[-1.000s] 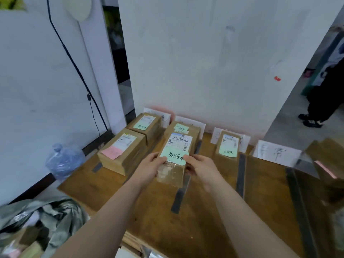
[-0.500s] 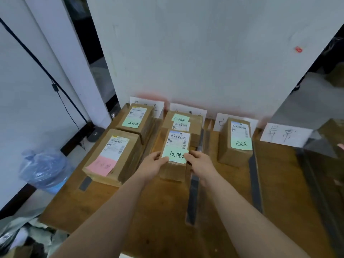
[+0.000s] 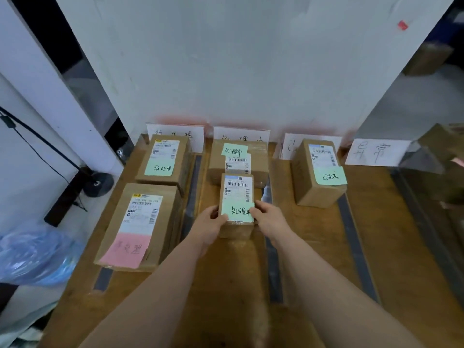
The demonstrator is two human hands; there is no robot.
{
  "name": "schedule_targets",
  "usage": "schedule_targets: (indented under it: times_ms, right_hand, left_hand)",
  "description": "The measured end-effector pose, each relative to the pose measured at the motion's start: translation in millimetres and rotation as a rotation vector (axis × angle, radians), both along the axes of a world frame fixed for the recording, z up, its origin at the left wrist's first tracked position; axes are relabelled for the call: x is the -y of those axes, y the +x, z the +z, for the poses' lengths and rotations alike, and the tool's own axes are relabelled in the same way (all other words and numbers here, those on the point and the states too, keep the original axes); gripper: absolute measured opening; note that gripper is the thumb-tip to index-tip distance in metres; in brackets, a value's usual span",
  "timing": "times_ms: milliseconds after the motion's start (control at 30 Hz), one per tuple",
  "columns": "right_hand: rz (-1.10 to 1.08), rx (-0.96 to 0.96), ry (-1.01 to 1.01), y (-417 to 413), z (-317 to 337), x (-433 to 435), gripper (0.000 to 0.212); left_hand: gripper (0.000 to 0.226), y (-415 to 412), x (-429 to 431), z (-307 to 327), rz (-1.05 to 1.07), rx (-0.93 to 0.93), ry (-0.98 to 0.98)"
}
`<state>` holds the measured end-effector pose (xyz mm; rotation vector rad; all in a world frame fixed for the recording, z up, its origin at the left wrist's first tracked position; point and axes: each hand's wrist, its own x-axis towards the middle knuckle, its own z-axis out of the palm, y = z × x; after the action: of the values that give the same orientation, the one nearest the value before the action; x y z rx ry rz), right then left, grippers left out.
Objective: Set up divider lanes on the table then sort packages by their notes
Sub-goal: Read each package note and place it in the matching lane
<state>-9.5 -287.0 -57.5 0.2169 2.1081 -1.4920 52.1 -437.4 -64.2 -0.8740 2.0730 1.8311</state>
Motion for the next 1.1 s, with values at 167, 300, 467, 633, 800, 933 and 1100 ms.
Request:
schedule_targets:
  times_ms: [167,300,467,633,800,933,1100]
  right_hand:
    - [-0.011,-0.028,0.017,-6.9,-9.6,3.7,0.042]
    - [-0.029,-0.023,0.006,-10.4,-11.2,5.7,0.043]
    - [0.01,-0.061,0.076,-5.9,-2.5,2.7,0.046]
    - [0.054,-0.244,0.244,5.7,36.8,-9.9,0.048]
    - [0.14,-0.472,0.445,30.0,81.4,-48.3,0.043]
    - [0.132,-0.58,0.567,54.7,101.9,-97.4,0.043]
    - [0.011,-0.596,0.647,88.9,116.5,-169.4,0.043]
  left_hand:
    - [0.044,-7.5,1.0,0.4,0.022,0.01,0.018]
    - [0.043,-10.4,1.7,-1.3,0.019,0.0,0.01]
    - [0.045,-11.0,0.4,3.9,0.01,-0.025,-0.091]
    - [0.037,-11.3,-3.9,35.4,-0.113,-0.182,-0.357]
    - [0.047,-1.9,-20.5,77.5,-0.273,-0.329,-0.668]
    - [0.047,12.6,-56.9,106.3,-0.42,-0.448,-0.796]
    - [0.047,24.3,-125.2,124.0,-0.592,-0.547,-0.846]
